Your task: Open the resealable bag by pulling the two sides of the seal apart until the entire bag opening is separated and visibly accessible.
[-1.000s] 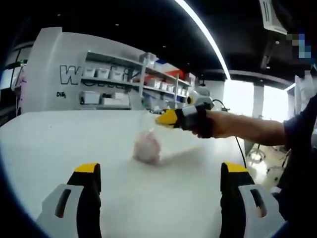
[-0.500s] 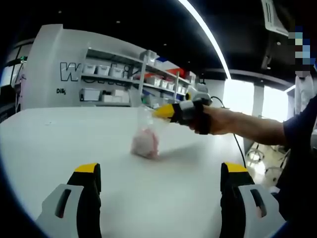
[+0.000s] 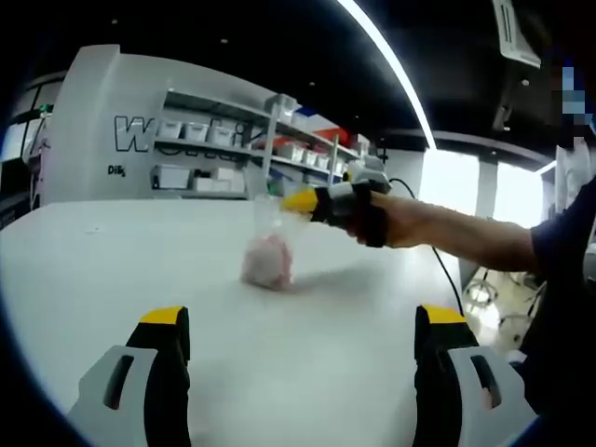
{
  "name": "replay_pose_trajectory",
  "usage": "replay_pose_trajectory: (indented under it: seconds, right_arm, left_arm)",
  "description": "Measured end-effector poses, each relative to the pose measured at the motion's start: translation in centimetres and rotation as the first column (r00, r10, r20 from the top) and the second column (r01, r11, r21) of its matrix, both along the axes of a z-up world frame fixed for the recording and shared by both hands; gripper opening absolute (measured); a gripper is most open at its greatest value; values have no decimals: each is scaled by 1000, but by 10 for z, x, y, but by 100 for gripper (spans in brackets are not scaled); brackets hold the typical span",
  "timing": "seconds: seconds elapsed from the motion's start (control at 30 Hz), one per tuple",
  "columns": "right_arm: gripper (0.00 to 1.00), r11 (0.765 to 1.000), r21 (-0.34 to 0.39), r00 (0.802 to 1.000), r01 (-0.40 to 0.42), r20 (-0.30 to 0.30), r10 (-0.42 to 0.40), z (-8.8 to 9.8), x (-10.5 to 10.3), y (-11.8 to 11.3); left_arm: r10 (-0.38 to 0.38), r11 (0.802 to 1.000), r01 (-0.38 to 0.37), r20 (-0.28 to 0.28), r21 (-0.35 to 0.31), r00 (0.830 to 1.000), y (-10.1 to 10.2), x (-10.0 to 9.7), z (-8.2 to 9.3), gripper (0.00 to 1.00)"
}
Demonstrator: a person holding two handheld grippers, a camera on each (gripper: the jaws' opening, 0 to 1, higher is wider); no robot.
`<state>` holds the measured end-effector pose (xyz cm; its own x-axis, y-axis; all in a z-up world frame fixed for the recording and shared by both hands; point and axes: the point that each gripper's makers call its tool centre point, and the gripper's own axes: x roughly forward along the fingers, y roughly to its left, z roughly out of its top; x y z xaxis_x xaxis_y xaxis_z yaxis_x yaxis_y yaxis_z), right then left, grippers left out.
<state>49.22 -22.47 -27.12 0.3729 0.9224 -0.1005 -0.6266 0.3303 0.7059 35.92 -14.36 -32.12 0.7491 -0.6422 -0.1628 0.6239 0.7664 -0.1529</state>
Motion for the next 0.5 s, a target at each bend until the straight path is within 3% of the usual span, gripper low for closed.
replay_pose_trajectory:
  seconds: [0.5]
  right_arm:
    - [0, 1000, 7, 1000, 21, -3, -21, 2, 22, 0]
  left_arm:
    - [4, 1000, -4, -8, -3, 1000, 1, 4, -3, 100]
